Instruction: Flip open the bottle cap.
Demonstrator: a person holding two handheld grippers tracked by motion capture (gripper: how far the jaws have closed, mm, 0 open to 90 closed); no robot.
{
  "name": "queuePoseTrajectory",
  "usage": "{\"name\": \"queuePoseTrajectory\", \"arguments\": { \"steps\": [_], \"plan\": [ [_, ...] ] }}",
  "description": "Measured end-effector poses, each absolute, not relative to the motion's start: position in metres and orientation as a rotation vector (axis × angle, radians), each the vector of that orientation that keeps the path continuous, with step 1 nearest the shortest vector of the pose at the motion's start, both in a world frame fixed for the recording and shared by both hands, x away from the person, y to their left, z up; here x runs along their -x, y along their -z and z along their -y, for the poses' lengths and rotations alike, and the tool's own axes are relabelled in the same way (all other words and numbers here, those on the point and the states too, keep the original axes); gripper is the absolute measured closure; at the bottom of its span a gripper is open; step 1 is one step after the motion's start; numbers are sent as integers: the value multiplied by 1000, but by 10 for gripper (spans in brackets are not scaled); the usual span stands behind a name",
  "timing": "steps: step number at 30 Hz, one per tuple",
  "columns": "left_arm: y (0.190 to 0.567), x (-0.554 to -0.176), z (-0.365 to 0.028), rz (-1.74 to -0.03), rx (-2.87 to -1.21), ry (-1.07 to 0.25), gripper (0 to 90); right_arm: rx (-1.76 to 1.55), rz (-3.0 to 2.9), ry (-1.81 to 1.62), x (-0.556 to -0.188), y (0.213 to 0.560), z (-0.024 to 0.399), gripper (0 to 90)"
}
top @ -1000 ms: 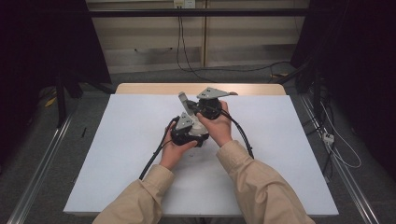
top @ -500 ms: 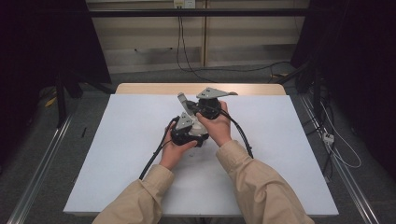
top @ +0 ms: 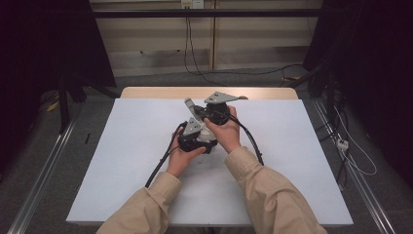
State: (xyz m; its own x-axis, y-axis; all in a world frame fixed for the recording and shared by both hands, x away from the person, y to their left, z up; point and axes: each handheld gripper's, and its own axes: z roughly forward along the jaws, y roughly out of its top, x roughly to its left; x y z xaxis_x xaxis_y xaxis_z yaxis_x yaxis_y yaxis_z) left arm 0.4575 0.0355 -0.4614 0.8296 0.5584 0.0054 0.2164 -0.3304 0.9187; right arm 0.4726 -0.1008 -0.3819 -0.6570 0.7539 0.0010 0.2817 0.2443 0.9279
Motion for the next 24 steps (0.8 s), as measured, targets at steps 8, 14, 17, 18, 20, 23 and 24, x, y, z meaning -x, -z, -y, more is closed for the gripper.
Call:
{"name": "queuePoseTrajectory", "arguments": {
  "steps": [8, 14, 17, 18, 20, 23, 24],
  "plan": [
    [462, -457, -35, -584, -1908, -387, 183, -951, -2078, -1401, -473, 383, 101, 900],
    [462, -457, -35, -585, -1908, -385, 183, -952, -2084, -1395, -473, 384, 100, 900],
    [462, -457, -35, -585, -1908, -386, 183, -954, -2085, -1396, -473, 384, 100, 900],
    [462, -457, -35, -585, -1908, -387, 182, -954, -2086, -1398, -473, 384, 100, 900],
    [462, -457, -35, -589, -1907, -388, 183, -955, -2087, -1395, -473, 384, 100, 900],
    [462, -458, -35, -569, -1912, -374, 182, -955, -2093, -1387, -473, 384, 99, 900],
    [462, -458, -36, -568, -1913, -376, 183, -959, -2096, -1383, -473, 384, 99, 900]
  ]
}}
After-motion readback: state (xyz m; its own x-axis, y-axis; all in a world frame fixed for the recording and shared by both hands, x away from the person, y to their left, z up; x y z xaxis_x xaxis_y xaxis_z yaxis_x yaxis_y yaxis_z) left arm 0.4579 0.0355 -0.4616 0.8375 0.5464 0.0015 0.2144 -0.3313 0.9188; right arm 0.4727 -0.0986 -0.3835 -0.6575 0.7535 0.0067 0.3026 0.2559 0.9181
